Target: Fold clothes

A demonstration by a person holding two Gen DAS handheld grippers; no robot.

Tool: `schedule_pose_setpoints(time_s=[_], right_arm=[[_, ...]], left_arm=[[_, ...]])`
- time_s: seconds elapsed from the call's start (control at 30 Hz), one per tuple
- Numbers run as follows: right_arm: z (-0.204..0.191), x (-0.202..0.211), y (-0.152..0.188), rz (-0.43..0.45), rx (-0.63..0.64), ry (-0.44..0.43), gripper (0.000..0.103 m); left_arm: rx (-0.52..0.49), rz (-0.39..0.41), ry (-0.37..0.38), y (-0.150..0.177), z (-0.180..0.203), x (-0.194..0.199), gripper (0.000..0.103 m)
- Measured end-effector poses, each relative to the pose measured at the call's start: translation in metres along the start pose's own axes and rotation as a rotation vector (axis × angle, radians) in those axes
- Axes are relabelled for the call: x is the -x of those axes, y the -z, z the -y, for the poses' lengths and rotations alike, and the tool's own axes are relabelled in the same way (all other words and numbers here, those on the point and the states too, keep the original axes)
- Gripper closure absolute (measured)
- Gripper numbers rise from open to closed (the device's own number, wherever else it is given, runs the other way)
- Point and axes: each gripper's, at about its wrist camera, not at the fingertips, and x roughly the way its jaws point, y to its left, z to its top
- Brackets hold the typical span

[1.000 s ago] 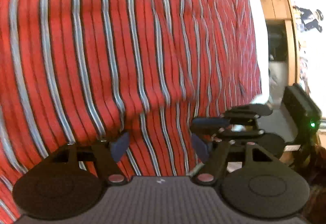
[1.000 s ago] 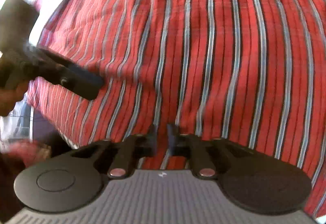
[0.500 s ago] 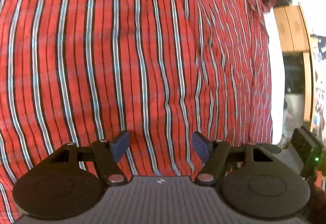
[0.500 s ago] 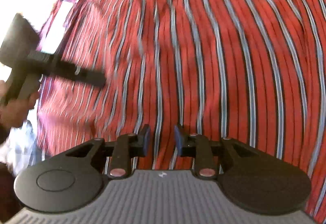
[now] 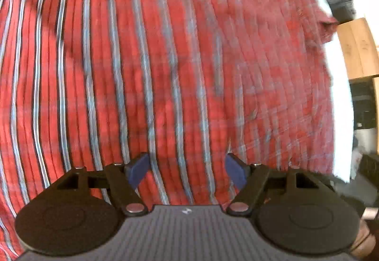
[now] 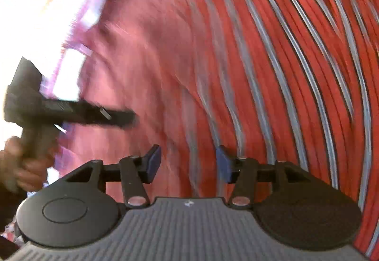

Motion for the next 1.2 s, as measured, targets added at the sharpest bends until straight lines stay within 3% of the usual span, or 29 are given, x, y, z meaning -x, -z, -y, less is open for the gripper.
schedule_pose_setpoints(time_s=[0.13,0.23,0.33,0.43,0.5,0.57,0.67,0.73,0.8,0.87,1.07,1.2], right_arm=[[0.003,0.014,0.033,-0.031,-0.033,0.013,0.051],[0.002,0.019,0.046,-0.016,-0.111,0.022,0.051],[0.004,0.047,0.056,0.073,-0.156,0.071,0.05],[0.018,0.082,0.054,0.28,-0.189,0.144,0.047],[0.027,0.098,0.051,0.402,-0.214,0.188,0.04],[0.035,0.095,0.051,0.425,-0.211,0.213,0.04],[0.048,0.068,0.067,0.284,-0.271,0.209,0.039],[0.049,0.064,0.085,0.21,-0.287,0.242,0.041],[0.038,0.069,0.094,0.181,-0.22,0.274,0.04],[0.028,0.071,0.091,0.15,-0.183,0.29,0.04],[0.006,0.076,0.04,0.303,-0.087,0.239,0.039],[0.012,0.065,0.026,0.289,-0.087,0.311,0.034]], left_arm=[[-0.066,0.016,-0.033,0.011,0.003,0.004,0.022],[-0.033,-0.008,-0.034,0.005,0.004,0.004,0.014],[-0.002,-0.013,-0.006,0.0,0.006,0.011,0.017],[-0.037,0.069,0.065,0.0,0.012,0.034,0.017],[-0.089,0.117,0.023,0.001,0.021,0.037,0.017],[-0.108,0.096,-0.039,0.006,0.02,0.027,0.016],[-0.089,-0.003,-0.067,0.018,0.017,0.003,0.015],[-0.159,0.001,-0.087,0.025,0.027,0.003,0.009],[-0.231,-0.03,-0.118,0.031,0.035,0.0,0.007],[-0.238,-0.034,-0.132,0.029,0.04,0.0,0.007],[-0.26,-0.046,-0.176,0.022,0.055,0.001,0.007],[-0.267,-0.053,-0.248,0.024,0.059,-0.006,0.005]])
